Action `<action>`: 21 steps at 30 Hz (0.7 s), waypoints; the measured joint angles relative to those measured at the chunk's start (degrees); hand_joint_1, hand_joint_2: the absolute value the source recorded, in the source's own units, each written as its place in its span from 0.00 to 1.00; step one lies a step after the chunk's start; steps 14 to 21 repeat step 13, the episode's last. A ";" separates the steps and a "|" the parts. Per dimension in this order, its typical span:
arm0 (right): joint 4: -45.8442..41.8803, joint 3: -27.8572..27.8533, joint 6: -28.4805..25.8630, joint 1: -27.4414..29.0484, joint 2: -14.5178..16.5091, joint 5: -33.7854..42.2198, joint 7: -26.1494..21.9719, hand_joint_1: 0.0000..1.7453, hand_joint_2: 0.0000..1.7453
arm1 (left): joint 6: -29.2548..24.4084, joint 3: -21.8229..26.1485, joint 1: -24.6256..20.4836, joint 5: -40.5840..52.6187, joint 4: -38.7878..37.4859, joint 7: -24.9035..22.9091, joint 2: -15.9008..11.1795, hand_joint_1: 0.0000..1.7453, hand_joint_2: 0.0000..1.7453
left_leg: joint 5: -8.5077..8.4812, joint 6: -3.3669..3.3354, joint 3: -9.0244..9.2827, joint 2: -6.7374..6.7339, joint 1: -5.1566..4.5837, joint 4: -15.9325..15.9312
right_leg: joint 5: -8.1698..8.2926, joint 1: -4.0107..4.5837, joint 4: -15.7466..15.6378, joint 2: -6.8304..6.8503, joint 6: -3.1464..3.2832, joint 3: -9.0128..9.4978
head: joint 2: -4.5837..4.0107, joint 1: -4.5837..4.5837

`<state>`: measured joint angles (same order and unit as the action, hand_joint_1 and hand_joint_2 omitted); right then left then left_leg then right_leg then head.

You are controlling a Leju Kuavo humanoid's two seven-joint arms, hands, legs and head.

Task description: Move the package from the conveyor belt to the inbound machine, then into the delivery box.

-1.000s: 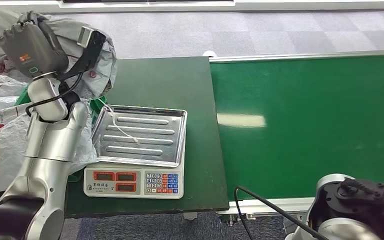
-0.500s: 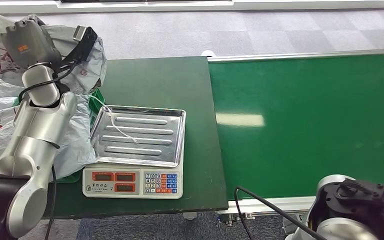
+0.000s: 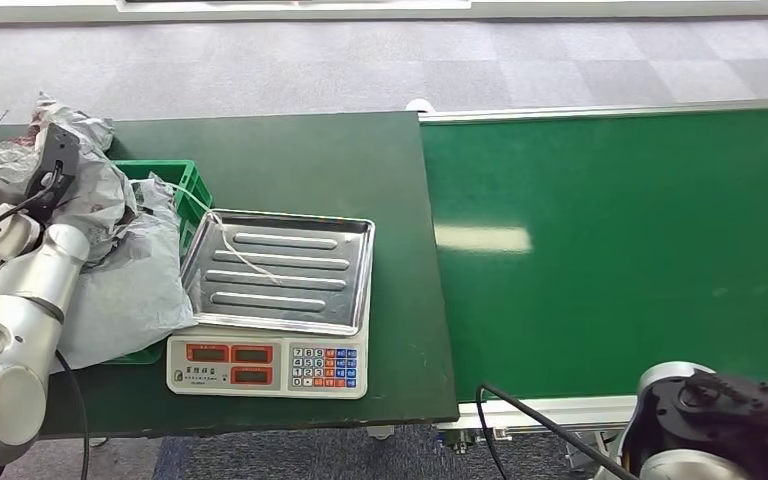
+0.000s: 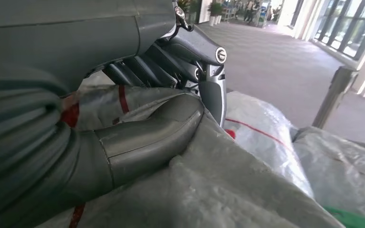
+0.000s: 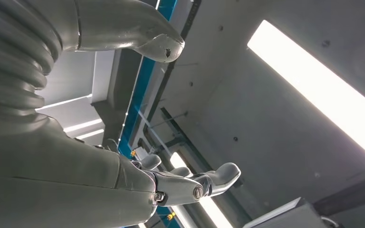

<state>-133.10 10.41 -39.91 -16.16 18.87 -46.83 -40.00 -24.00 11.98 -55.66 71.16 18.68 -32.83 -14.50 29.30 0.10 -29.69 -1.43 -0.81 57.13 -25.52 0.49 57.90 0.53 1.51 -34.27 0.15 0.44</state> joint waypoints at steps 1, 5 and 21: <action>-0.03 -0.05 0.00 0.08 -0.03 0.02 0.00 0.00 1.00 | -0.01 0.45 0.15 -0.12 -0.36 -0.01 -0.24 1.00 1.00 | 0.00 0.00 -0.01 0.01 0.00 0.00 | 0.00 -0.01 0.00 0.01 0.00 0.00 | 0.00 0.00; -0.14 -0.31 0.00 0.33 -0.10 0.28 0.00 0.00 1.00 | -1.26 2.52 0.83 -2.62 -1.36 0.72 -0.65 1.00 1.00 | 0.01 -0.01 -0.01 0.00 -0.03 0.01 | 0.01 -0.05 -0.01 0.00 -0.01 0.01 | 0.00 -0.01; -0.42 -0.71 0.00 0.55 -0.14 1.03 0.00 0.00 1.00 | -6.62 7.48 3.93 -6.55 -2.24 5.04 -0.74 0.67 0.67 | 0.01 -0.01 0.00 -0.01 -0.06 0.01 | 0.00 -0.05 -0.01 -0.01 -0.01 -0.01 | 0.00 0.00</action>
